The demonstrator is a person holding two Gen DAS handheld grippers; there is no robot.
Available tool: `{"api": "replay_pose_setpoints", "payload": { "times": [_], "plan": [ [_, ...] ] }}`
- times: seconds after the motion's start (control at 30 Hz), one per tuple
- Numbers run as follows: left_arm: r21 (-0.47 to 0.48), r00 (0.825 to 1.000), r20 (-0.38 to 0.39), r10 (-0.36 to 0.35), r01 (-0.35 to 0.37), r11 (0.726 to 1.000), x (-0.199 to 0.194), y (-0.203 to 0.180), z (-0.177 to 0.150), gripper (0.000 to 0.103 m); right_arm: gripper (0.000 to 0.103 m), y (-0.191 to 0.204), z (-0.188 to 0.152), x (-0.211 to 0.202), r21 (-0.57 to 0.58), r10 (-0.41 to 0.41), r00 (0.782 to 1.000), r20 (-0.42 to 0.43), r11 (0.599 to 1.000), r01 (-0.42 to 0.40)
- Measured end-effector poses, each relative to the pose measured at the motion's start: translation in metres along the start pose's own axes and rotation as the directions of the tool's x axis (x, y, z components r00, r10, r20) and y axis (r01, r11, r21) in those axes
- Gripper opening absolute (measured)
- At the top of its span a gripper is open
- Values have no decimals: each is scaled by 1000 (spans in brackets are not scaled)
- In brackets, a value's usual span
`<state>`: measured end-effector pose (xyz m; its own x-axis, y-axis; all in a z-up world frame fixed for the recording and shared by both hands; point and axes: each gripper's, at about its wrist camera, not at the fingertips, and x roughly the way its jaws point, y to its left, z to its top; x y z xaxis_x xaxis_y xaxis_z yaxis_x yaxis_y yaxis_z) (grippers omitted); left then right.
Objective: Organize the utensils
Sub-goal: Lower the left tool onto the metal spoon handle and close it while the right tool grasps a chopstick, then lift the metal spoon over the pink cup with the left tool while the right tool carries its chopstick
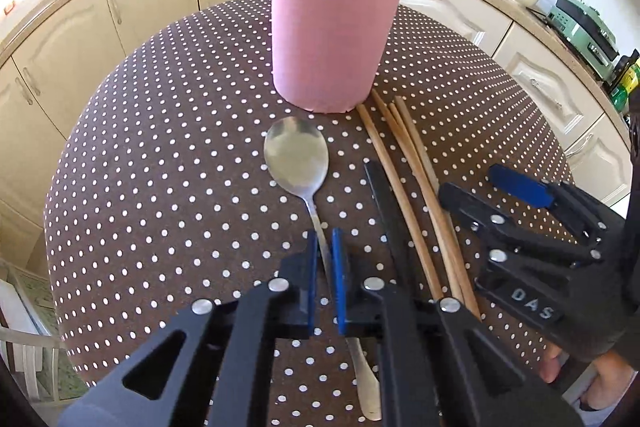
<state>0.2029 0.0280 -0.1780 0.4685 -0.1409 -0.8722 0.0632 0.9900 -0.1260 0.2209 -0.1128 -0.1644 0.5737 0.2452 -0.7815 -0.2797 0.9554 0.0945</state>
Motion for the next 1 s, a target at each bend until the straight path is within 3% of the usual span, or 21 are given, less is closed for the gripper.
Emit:
{"api": "replay_pose_setpoints", "payload": {
  "times": [0.17,0.57,0.7,0.83,1.0],
  "plan": [
    [-10,1000,1,-14,14,1000,-9,23,-1,7,61,6,5,5,-13,-20,999,-27,1000,20],
    [6,1000,-1,-6,6,1000,6,3,21,8,54,3,11,10,-31,-3,996,-92,1000,0],
    [14,1000,-10,10,-10,1000,11,-2,27,8,39,20,14,14,-118,-38,992,-116,993,24],
    [9,1000,-15,10,-10,1000,13,-4,30,7,12,17,14,13,-108,3,993,-118,994,-16],
    [-17,999,29,-17,18,1000,8,0,27,4,6,4,10,9,-24,87,993,-85,996,-89]
  ]
}}
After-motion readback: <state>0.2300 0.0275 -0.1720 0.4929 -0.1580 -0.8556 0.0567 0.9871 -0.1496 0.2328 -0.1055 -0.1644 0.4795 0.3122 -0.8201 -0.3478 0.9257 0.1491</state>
